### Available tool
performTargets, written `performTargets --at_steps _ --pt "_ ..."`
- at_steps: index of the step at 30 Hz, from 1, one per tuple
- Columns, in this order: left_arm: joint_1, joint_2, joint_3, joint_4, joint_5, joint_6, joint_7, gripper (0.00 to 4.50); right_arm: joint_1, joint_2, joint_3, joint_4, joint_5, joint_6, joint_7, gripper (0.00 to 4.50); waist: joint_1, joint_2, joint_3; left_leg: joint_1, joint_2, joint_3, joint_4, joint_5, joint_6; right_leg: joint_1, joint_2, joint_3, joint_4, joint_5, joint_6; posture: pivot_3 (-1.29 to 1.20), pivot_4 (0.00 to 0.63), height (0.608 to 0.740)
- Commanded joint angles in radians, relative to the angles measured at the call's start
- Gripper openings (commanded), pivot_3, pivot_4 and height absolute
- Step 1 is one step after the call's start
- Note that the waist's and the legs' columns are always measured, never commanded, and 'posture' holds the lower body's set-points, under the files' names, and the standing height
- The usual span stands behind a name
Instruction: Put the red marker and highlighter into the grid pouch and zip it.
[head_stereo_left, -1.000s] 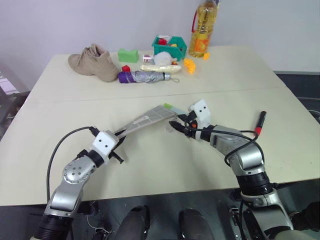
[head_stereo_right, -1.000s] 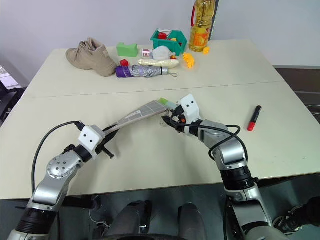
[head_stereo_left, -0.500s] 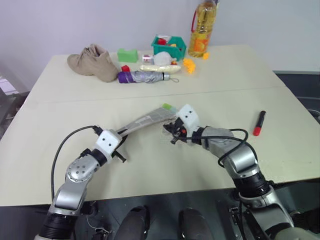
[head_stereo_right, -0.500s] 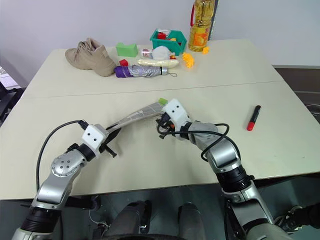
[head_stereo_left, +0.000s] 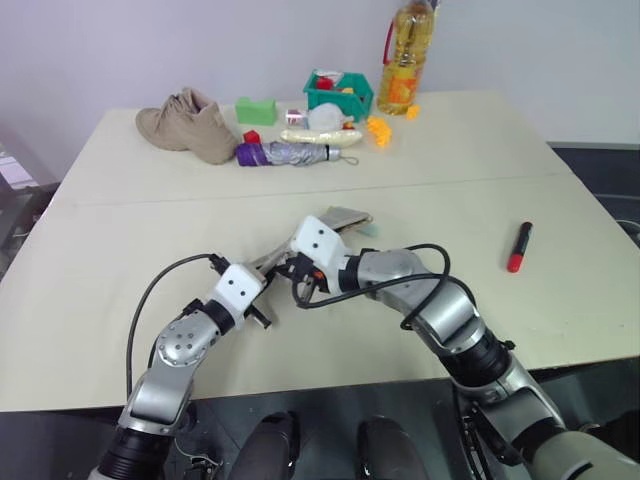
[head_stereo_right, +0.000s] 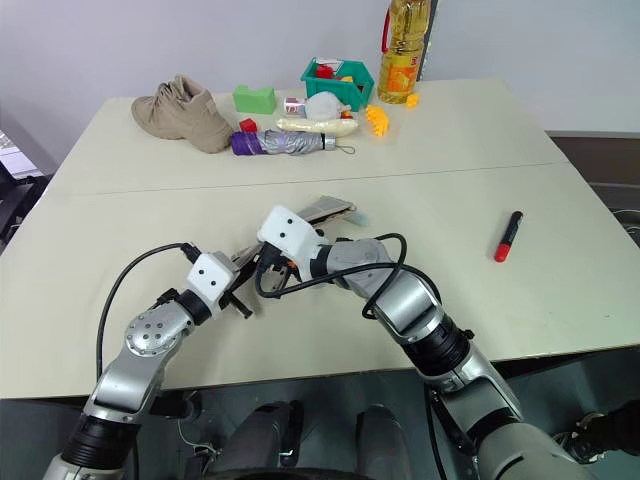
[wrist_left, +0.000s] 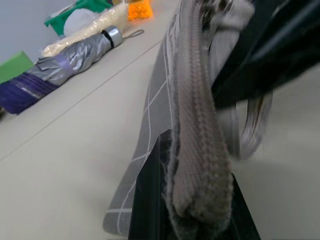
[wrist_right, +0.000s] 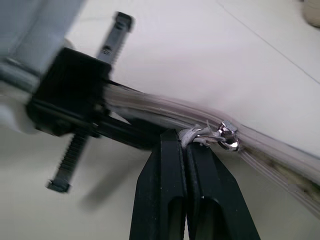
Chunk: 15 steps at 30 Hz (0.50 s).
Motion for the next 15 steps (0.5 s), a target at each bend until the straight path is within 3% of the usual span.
performTargets --at_steps 1,9,12,15 --pt "-0.022 -0.019 -0.007 -0.032 0.010 0.010 0.020 0.00 -0.042 0.031 0.022 -0.031 0.013 -0.017 0.037 0.10 0.000 0.000 0.000 0.000 0.000 0.000 0.000 0.000 0.000 0.000 0.000 0.000 0.000 0.000 0.000 0.00 0.150 0.739" --pt "-0.045 -0.036 0.010 -0.043 -0.001 0.032 0.038 0.00 -0.048 0.032 0.013 -0.015 0.000 -0.026 0.040 0.10 -0.001 0.000 0.000 0.000 0.000 0.000 0.000 0.000 0.000 0.000 0.000 0.000 0.000 0.000 0.000 0.00 0.150 0.739" --pt "-0.043 -0.036 0.028 -0.042 -0.006 0.038 0.050 0.00 -0.045 0.014 -0.031 -0.021 0.020 -0.030 0.054 0.92 -0.001 0.000 0.000 0.000 0.000 0.000 0.000 0.000 0.000 0.000 0.000 0.000 0.000 0.000 0.000 0.00 0.150 0.739" --pt "-0.041 -0.029 0.057 -0.044 -0.012 0.043 0.063 0.00 -0.024 -0.043 -0.084 -0.056 0.043 -0.043 0.092 2.51 0.001 0.000 0.000 0.000 0.000 0.000 0.000 0.000 0.000 0.000 0.000 0.000 0.000 0.000 0.000 0.00 0.150 0.739"
